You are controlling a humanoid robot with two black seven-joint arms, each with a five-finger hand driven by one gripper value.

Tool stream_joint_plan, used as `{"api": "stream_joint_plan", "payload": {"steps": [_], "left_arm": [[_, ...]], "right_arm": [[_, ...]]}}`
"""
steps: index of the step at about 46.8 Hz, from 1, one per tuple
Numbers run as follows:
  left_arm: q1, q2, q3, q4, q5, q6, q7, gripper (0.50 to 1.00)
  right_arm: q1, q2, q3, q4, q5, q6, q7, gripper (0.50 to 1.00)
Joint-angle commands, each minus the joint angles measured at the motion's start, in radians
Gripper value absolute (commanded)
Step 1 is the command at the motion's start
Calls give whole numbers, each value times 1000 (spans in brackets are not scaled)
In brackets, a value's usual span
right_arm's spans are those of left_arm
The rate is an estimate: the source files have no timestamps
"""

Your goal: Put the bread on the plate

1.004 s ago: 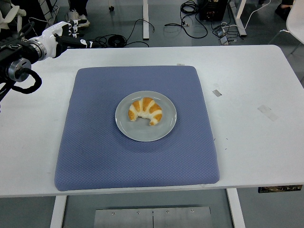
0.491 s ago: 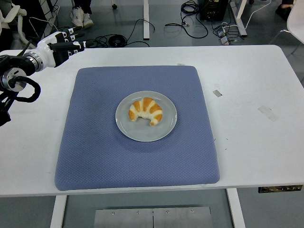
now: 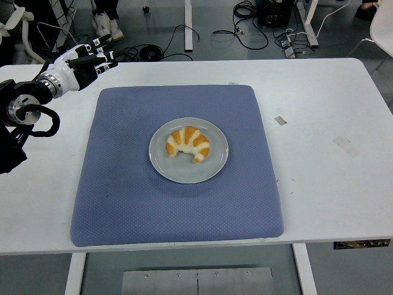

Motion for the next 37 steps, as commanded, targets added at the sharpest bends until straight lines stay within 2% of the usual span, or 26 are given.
{"api": "stream_joint_plan", "payload": {"steps": [1, 10, 20, 37], "left_arm": [[10, -8, -5, 6, -3, -2, -5, 983], [28, -9, -12, 7, -14, -9, -5, 983], [31, -22, -15, 7, -15, -51, -5, 983], [37, -37, -20, 7, -15, -51, -7, 983]], "right_arm": [[1, 0, -1, -10, 0, -1, 0, 1000], [0, 0, -1, -19, 0, -1, 0, 1000], [-3, 0, -1, -19, 0, -17, 0, 1000], [-6, 0, -1, -19, 0, -17, 0, 1000]]}}
